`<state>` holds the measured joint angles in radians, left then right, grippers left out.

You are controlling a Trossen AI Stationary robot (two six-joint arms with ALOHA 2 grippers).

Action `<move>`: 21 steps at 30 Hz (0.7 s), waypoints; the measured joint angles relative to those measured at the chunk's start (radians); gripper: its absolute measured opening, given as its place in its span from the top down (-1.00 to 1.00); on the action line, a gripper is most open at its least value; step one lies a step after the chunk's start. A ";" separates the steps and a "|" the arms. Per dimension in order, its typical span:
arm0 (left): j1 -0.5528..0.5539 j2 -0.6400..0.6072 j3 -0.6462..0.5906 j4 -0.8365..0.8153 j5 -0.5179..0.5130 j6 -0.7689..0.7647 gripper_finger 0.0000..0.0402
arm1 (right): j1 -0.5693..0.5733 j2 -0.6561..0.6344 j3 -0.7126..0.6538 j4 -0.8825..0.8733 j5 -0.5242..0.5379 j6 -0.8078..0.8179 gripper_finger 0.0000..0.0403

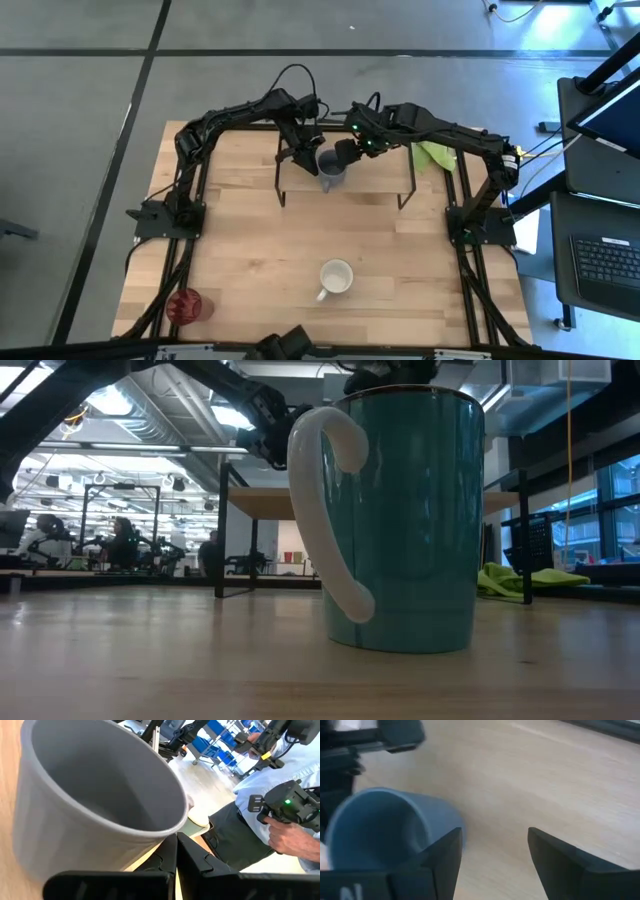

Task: Stack small to large cups/mugs on shelf
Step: Put the blue mug on the shelf

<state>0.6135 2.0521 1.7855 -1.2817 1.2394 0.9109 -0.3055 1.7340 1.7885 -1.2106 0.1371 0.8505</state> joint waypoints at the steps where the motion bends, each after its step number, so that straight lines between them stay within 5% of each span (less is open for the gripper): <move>1: 0.001 0.000 0.000 0.000 -0.005 0.000 0.99 | -0.001 0.000 0.000 -0.022 -0.001 0.000 -0.13; 21: 0.020 0.000 0.000 0.021 -0.052 0.038 0.99 | 0.063 0.000 0.000 -0.010 -0.048 0.080 -0.13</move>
<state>0.6340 2.0521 1.7855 -1.2607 1.1873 0.9485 -0.2428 1.7340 1.7885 -1.2209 0.0893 0.9303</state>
